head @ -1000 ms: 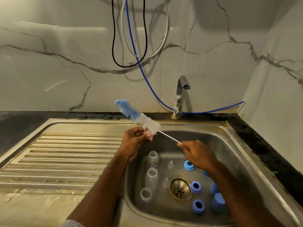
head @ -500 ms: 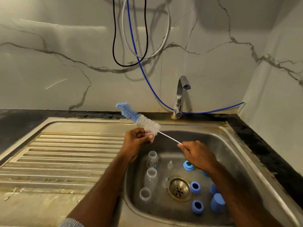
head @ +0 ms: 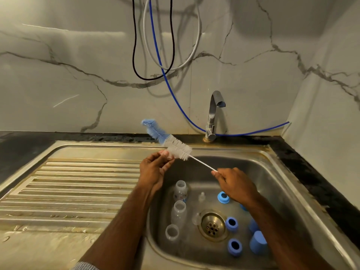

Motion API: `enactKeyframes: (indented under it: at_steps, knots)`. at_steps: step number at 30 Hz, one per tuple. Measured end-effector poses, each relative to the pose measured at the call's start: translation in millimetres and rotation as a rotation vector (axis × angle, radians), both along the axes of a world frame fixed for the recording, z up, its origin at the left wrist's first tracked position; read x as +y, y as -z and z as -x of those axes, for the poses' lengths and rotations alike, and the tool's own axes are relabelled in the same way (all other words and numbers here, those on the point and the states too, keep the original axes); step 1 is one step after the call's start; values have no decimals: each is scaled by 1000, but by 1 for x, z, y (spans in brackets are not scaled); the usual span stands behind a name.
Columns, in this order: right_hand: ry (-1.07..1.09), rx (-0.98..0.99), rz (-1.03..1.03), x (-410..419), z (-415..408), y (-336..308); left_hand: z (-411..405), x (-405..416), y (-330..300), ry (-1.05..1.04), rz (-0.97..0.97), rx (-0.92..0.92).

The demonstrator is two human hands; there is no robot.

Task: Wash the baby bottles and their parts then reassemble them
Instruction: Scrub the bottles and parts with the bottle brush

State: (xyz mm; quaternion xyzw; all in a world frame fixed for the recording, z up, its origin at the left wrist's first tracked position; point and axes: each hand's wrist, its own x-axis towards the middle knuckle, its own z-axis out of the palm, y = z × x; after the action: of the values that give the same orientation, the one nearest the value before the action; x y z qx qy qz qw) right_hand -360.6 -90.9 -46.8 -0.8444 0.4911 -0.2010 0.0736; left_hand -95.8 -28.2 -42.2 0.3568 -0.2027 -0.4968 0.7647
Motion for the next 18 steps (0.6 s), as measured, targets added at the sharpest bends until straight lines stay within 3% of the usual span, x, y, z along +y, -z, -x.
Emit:
enactKeyframes:
  at_steps: [2,8,13,18]
  knots:
    - [-25,-11,-32,2,-1,-1,-2,1,0,-20,7,53]
    - [-26,-128,-22,12,-19,4,27,1,-2,108,-13,-38]
    - [-6,-112,-93,2,-4,1,24,1,-10,43,32,126]
    - [-21,-104,-45,9,-17,3,34,6,-8,132,4,-97]
